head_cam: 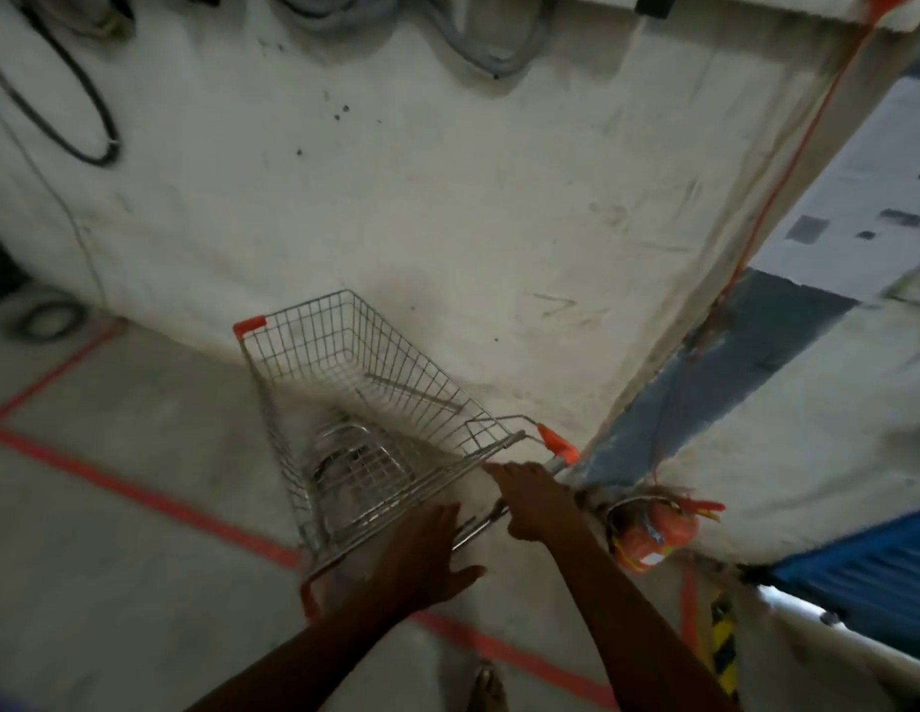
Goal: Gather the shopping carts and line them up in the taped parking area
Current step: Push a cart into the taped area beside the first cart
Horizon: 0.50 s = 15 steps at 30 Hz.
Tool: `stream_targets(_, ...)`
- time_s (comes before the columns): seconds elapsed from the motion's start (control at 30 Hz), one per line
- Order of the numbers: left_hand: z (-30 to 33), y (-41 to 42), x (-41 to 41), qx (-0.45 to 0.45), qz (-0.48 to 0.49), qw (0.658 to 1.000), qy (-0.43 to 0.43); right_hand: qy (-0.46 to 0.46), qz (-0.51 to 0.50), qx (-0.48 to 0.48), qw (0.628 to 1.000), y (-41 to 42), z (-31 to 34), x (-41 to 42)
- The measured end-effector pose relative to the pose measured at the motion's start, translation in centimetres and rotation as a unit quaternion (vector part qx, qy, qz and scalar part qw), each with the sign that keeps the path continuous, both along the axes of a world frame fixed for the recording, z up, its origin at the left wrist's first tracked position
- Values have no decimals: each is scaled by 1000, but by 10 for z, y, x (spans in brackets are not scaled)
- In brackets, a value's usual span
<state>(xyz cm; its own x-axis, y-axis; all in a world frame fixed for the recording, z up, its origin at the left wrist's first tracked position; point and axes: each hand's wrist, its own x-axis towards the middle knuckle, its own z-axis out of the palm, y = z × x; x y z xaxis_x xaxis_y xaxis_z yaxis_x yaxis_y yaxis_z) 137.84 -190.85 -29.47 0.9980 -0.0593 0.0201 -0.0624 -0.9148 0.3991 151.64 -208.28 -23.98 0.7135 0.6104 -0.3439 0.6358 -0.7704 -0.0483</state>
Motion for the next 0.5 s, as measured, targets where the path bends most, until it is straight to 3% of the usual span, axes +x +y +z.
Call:
stream_targets(0.3, -1, -42, -5, 74, 195, 973, 94, 32, 198, 19, 980, 0, -29, 58)
stream_targets(0.5, 9, -31, -26, 155, 344, 903, 203, 4, 243, 7, 970, -1, -42, 55)
